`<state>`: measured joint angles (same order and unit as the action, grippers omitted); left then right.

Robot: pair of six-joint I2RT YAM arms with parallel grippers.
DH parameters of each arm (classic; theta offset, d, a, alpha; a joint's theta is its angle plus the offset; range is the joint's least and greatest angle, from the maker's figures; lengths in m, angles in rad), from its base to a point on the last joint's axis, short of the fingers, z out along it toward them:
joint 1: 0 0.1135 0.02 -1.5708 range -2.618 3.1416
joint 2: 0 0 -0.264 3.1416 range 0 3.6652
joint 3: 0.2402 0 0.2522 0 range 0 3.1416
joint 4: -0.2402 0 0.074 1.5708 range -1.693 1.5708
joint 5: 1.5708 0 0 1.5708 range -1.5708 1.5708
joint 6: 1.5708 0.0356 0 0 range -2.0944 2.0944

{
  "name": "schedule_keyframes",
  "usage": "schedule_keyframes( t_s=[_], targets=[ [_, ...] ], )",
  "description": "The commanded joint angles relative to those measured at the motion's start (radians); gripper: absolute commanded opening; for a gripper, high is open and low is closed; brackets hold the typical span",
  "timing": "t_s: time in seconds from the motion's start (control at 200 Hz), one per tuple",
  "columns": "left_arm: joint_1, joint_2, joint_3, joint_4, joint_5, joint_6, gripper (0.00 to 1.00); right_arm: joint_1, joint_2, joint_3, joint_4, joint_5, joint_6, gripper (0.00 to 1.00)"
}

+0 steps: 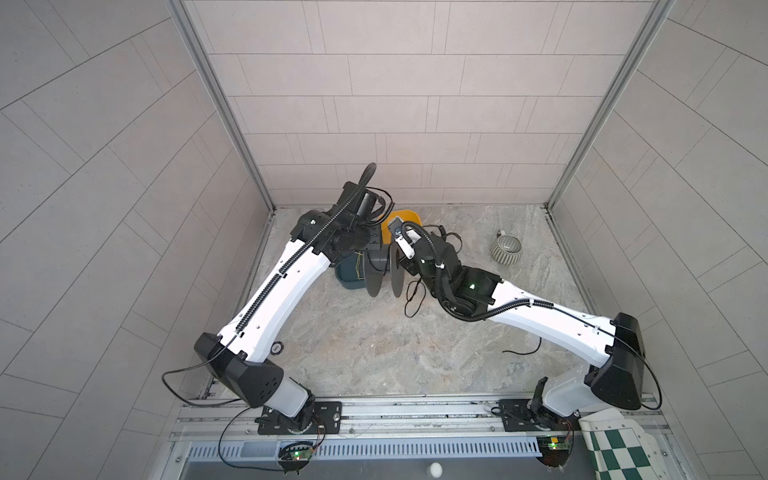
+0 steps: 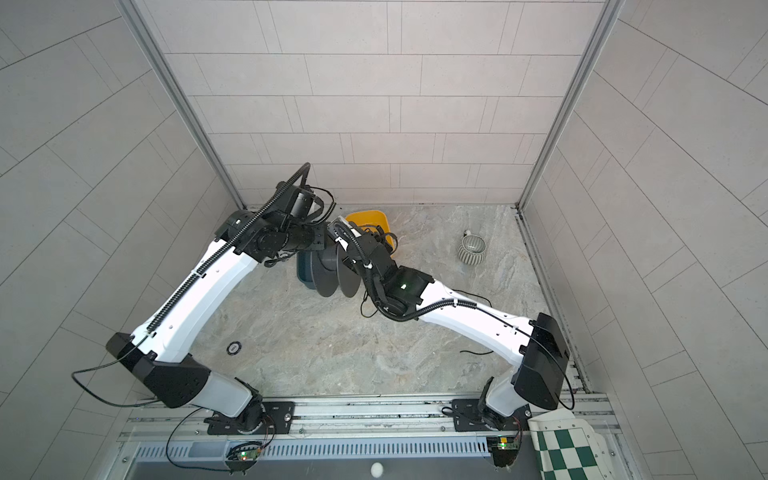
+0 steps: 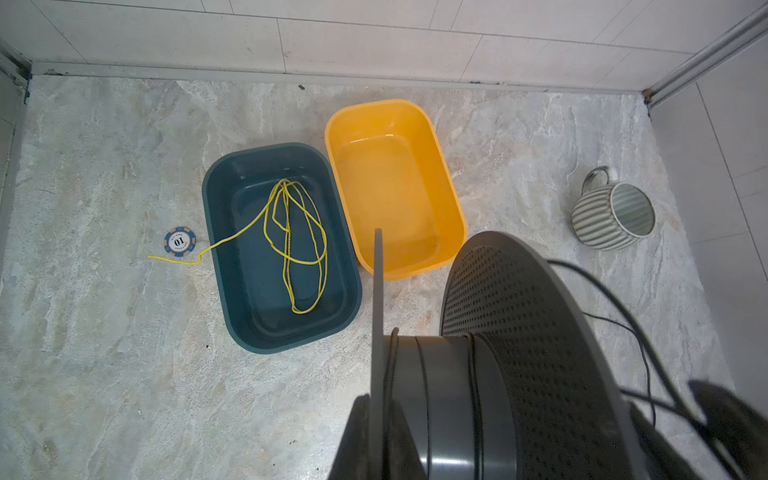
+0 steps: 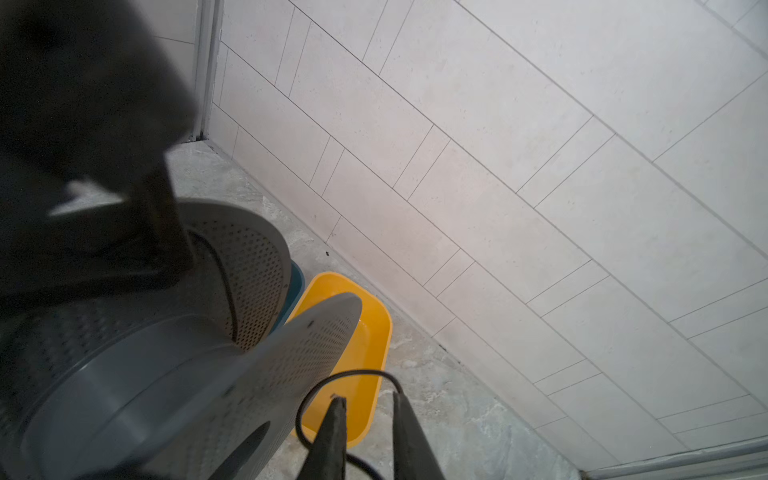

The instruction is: Wrap the cables

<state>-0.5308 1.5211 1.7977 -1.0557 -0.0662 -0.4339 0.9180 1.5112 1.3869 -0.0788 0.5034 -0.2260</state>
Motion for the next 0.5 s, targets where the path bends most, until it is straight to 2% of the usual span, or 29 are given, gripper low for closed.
schedule_keyframes(
  t_s=[0.0, 0.49],
  targets=[
    [-0.004, -0.023, -0.002, 0.005, 0.025, 0.041, 0.0, -0.037, 0.007, 0.041, -0.055, -0.071, 0.069, 0.21],
    [-0.005, -0.054, 0.006, -0.038, 0.123, 0.111, 0.0, -0.22, 0.116, 0.19, -0.226, -0.265, 0.19, 0.23]
  ],
)
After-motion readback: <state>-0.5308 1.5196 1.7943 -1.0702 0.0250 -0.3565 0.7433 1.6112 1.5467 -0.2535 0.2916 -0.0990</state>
